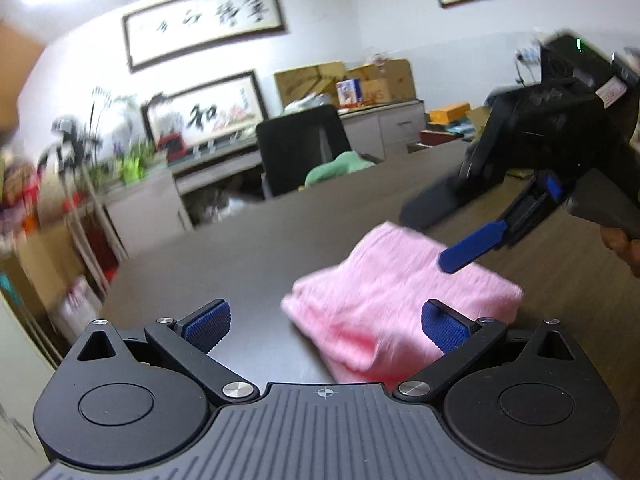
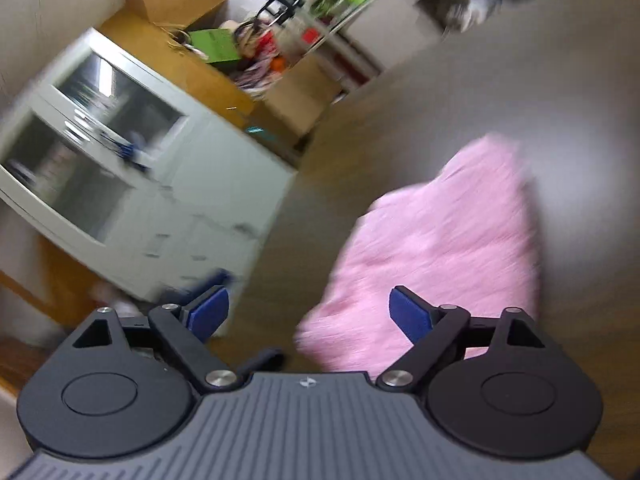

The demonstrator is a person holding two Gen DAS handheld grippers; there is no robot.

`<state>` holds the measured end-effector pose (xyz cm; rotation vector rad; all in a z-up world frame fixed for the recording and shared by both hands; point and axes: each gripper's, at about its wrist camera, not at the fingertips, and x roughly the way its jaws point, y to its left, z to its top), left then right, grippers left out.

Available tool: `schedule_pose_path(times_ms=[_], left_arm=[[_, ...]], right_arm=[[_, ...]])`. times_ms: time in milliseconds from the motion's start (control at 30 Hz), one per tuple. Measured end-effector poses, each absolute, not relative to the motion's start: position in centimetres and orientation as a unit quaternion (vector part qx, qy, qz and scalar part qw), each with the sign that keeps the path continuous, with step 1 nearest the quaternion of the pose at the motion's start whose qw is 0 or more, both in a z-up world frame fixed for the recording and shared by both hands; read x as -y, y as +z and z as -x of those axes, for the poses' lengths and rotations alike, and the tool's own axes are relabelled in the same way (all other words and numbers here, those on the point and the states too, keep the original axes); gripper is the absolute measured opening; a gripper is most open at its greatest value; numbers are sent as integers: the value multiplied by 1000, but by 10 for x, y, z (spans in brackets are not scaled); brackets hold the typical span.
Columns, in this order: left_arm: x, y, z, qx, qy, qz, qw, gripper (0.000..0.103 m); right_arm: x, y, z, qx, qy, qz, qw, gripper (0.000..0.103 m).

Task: Fold towel
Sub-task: 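Lift the towel end with the right gripper and fold it over onto the towel, then open the right gripper and press the new fold flat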

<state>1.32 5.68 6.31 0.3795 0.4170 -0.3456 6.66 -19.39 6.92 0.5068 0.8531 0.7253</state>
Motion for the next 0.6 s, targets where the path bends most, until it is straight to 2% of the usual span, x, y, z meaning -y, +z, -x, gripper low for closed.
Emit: schedule_pose_path(times_ms=[167, 300, 533, 600], left_arm=[[-18, 46, -41, -235, -160, -239, 928, 103], [-24, 24, -51, -265, -125, -253, 922, 102], [-55, 11, -46, -294, -107, -209, 927, 103], [-56, 11, -45, -293, -108, -209, 927, 103]], right_arm=[[214, 83, -47, -385, 280, -192, 859, 94], [219, 84, -38, -389, 234, -131, 881, 94], [179, 71, -33, -353, 128, 89, 923, 95], [169, 66, -35, -349, 132, 110, 921, 95]])
